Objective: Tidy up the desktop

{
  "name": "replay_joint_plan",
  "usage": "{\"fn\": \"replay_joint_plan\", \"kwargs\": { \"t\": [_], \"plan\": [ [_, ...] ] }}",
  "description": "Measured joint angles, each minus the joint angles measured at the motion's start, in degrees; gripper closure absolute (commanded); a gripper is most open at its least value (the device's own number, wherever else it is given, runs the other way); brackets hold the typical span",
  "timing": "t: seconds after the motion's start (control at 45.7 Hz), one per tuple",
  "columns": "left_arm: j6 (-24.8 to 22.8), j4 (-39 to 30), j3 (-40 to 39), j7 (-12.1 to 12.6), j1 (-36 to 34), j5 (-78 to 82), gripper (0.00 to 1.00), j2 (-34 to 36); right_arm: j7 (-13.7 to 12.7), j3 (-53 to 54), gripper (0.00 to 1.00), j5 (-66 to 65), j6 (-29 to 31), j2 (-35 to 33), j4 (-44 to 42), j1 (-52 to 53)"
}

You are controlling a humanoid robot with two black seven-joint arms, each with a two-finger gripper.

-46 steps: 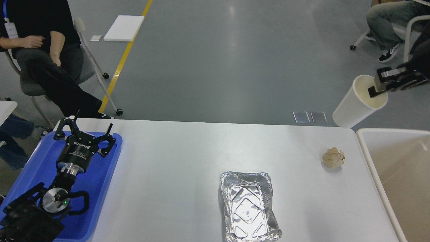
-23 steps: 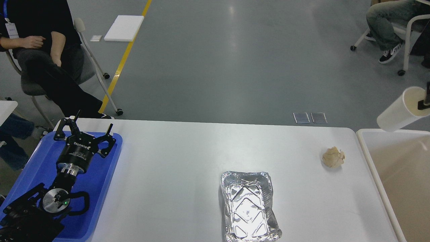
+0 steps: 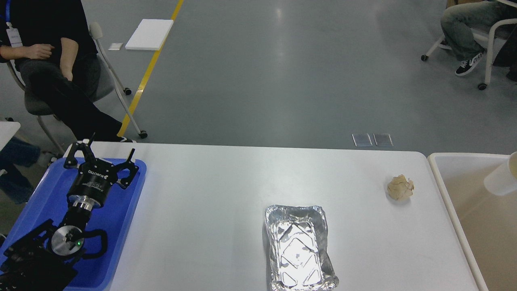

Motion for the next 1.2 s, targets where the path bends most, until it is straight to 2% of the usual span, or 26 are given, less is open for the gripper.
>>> {"fn": "replay_joint_plan", "kwargs": {
  "t": [0.415,0.722,1.203],
  "plan": [
    [0.0,0.0,0.0,0.0,0.0,0.0,0.01,0.0,-0.1,5.6,1.0,5.5,-6.4,9.0,-15.8,-21.1],
    [0.0,0.0,0.0,0.0,0.0,0.0,0.01,0.0,-0.4,6.9,1.0,12.8,-10.1,19.2,-31.2,-34.2],
    [0.0,0.0,0.0,-0.1,0.0,0.0,0.01,0.0,-6.6,9.9,1.0,18.7,-22.8,25.2,-37.6,-41.5]
  ]
}}
